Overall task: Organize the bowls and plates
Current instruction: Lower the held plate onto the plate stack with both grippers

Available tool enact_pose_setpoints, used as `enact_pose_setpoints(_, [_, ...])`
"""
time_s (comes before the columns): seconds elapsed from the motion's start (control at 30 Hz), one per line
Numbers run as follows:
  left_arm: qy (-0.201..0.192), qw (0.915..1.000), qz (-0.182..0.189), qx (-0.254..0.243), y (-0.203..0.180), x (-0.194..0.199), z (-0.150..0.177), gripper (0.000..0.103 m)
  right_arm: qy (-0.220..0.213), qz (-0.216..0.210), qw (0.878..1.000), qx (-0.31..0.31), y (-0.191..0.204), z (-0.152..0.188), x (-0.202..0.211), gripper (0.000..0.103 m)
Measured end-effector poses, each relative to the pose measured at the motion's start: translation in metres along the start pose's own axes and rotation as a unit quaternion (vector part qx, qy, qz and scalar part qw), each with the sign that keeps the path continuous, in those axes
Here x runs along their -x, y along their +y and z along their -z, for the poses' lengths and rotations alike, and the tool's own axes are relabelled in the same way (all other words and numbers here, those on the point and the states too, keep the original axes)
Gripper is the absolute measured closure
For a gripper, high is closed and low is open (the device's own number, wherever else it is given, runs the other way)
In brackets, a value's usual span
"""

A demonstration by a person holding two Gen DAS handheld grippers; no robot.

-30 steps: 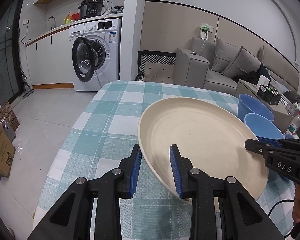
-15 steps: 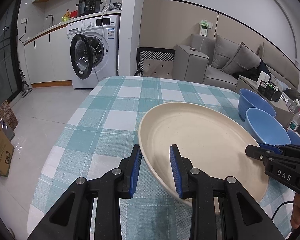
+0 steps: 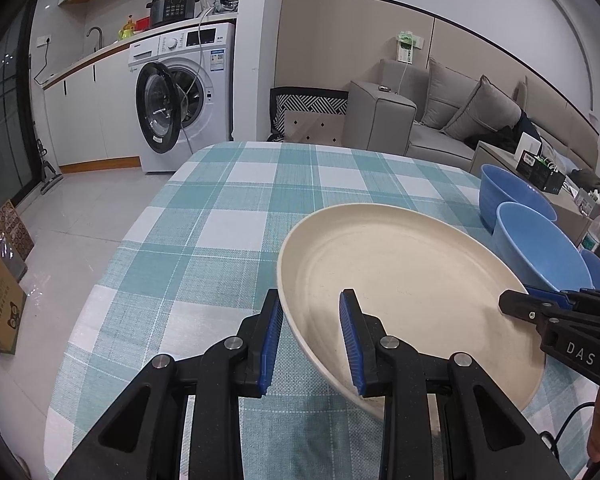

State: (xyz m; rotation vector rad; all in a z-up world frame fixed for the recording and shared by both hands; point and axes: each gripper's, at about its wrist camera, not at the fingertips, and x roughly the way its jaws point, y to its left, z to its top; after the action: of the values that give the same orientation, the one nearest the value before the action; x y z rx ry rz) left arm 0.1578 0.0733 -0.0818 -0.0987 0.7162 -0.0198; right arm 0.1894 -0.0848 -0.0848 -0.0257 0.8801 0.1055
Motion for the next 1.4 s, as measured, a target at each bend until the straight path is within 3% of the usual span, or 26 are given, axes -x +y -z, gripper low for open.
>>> enact_pose_setpoints(1.4, [-0.004, 0.9979, -0.046, -0.045, -0.025, -0.044, 0.022, 0.074, -0.037, 0.101, 0.993, 0.05, 0.012, 0.013, -0.018, 0.084])
